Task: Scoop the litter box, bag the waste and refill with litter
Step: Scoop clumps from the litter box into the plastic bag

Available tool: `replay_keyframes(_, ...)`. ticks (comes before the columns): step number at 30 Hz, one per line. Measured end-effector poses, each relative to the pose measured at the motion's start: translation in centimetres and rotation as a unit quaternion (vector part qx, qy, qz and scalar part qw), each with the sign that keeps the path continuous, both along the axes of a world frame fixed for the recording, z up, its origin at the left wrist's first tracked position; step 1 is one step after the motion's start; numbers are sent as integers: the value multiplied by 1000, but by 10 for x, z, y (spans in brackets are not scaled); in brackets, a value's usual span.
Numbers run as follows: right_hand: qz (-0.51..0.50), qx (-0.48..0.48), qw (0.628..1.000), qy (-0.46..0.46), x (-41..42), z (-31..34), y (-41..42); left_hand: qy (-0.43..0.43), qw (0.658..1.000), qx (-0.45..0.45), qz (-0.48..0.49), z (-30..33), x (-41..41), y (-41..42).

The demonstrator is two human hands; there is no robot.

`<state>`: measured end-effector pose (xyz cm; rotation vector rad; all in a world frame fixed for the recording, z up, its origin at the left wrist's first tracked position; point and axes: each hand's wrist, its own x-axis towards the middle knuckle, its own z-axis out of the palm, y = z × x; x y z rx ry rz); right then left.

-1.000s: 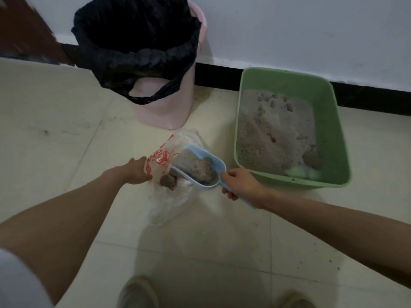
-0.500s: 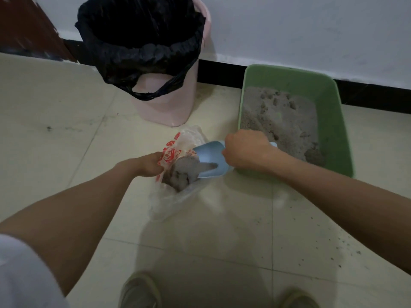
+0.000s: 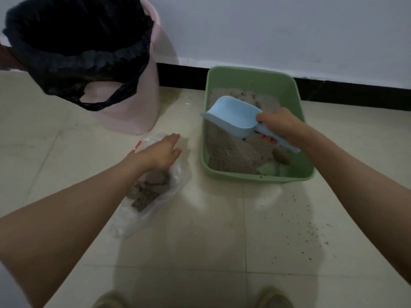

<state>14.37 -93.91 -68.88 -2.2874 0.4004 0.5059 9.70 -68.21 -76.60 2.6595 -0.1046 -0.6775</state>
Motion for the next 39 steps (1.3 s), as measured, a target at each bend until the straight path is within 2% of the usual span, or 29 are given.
replay_keyframes(4, -127, 33, 991, 29, 9, -35, -42, -11, 999, -13, -45, -11, 13, -42)
replay_keyframes(9, -235, 83, 967, 48, 29, -65, -68, -70, 997, -10, -21, -23, 35, -76)
replay_keyframes(16, -226, 85, 969, 56, 78, -91, -71, -122, 991, 59, -6, -50, 60, -94)
replay_keyframes(19, -227, 104, 966, 67, 92, -102, -70, -166, 984, 57, 26, -54, 69, -98)
replay_keyframes(22, -248, 121, 961, 31, 100, -112, -68, -194, 979, 52, 41, -60, 71, -100)
replay_keyframes(39, -321, 190, 927, -51, 115, -135, -48, -230, 971, 10, 59, -66, 72, -100)
